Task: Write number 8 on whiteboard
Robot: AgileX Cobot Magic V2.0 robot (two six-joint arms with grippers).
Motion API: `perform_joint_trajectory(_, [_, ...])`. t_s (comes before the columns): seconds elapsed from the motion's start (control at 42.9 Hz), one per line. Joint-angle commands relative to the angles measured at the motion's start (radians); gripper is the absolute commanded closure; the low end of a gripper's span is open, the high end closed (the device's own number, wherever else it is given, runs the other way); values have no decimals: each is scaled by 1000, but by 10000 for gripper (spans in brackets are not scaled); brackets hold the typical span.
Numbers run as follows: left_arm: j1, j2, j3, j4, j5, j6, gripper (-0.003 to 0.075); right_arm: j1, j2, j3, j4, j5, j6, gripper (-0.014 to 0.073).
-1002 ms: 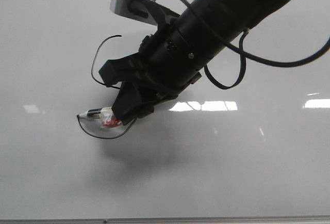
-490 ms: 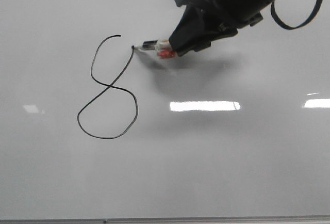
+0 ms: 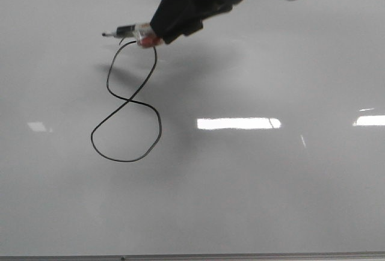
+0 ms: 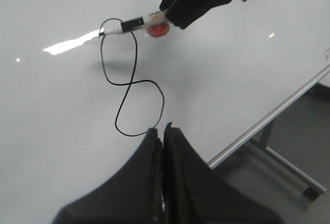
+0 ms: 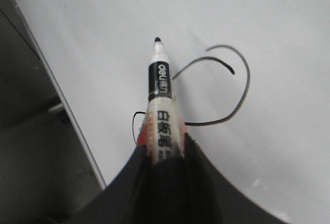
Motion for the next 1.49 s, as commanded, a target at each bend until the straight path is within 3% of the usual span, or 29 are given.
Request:
perform_joint_trajectory(0.0, [3, 29, -43, -31, -38, 35, 739, 34, -122, -37, -169, 39, -70, 652])
perform_joint_trajectory(0.093, [3, 115, -107, -31, 33, 126, 689, 86, -154, -37, -319, 73, -135, 652])
perform_joint_trajectory(0.28, [3, 346, -273, -31, 179, 329, 416, 223, -158, -37, -507, 82, -196, 652])
perform_joint_trajectory(0.326, [-3, 406, -301, -27, 205, 366, 381, 252, -158, -37, -520, 81, -196, 652])
perform_joint_trajectory(0.699, [-196, 535, -328, 114, 52, 377, 385, 387, -158, -38, -519, 95, -196, 652])
perform_joint_trajectory(0.932, [-199, 535, -328, 112, 80, 377, 400, 429, -158, -38, -504, 88, -196, 652])
perform_joint_trajectory(1.469, [-199, 535, -328, 112, 144, 377, 583, 436, -158, -38, -492, 63, -196, 652])
